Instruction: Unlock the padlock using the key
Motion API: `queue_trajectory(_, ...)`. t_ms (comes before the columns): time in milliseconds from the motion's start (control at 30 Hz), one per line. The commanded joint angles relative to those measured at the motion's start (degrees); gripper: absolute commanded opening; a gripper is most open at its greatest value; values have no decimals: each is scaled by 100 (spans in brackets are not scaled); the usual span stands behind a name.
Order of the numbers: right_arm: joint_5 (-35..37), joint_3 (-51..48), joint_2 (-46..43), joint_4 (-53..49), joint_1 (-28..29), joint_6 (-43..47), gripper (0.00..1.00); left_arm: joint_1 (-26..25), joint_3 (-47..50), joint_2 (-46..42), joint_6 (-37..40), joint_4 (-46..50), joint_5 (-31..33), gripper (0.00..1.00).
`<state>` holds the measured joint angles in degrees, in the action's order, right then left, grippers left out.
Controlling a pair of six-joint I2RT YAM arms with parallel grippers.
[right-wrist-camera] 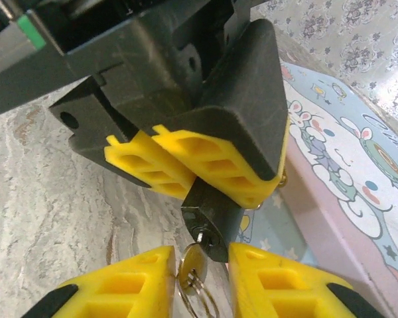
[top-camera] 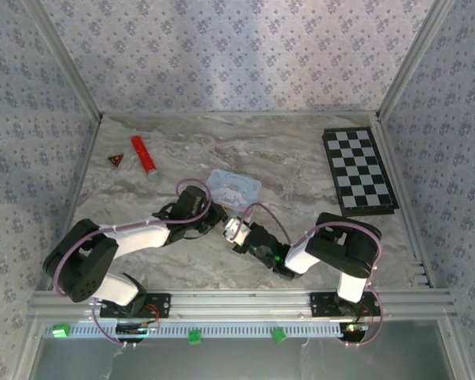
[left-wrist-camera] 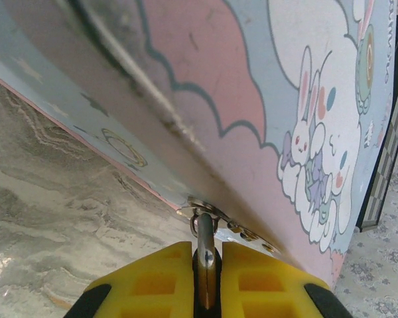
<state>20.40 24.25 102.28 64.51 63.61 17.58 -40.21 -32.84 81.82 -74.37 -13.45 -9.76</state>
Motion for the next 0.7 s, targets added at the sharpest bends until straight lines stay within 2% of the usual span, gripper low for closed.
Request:
queue_trajectory(0, 206, 14, 155, 255, 90, 76, 29, -39, -65, -190, 83, -227, -15, 0)
queue_trajectory(100, 292, 18, 205, 341, 90, 44, 29, -38, -65, -201, 97, -228, -17, 0)
queue_trajectory(200, 233, 49, 172, 277, 81, 52, 22, -29, -57, -202, 97, -217, -19, 0)
queue_trajectory(667, 195, 27, 47, 256, -82, -643, 18, -46, -84, -180, 61, -281, -55, 0)
